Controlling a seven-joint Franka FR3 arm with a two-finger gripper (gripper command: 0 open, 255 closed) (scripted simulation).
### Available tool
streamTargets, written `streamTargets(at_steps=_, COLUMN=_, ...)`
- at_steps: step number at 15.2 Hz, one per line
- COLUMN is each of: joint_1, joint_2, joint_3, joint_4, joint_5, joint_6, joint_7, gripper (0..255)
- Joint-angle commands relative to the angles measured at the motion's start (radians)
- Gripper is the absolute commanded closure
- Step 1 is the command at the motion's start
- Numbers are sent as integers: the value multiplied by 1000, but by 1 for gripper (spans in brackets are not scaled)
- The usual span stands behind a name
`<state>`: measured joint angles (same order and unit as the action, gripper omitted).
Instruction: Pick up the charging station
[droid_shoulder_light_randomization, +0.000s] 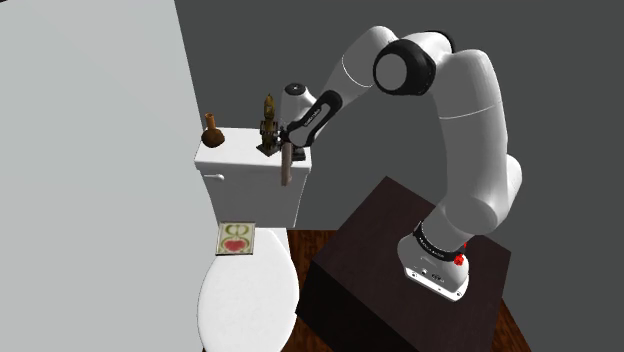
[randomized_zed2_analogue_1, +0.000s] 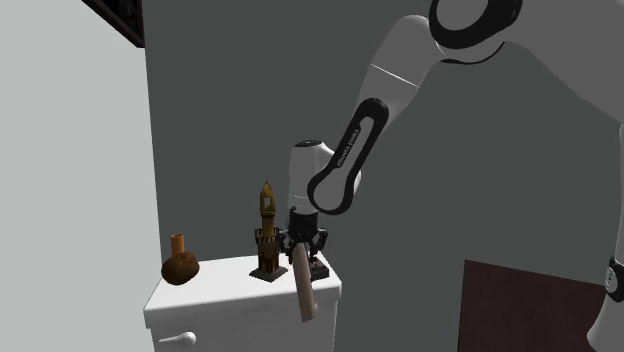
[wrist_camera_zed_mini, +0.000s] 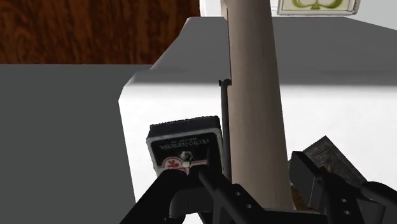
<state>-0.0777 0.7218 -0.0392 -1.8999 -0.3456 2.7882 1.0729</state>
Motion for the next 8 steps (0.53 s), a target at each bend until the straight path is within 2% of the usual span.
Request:
streamTargets(at_steps=1, joint_1=-5, joint_2=-22, joint_3=5, joint_4=-5, joint_5=4, joint_6=-17, joint_7=-7, gripper=255)
streamTargets(at_steps=8, joint_1=-17, joint_2=-104, joint_3=23, joint_4=-31, joint_5=17, joint_6=-73, joint_7=-29, gripper=255)
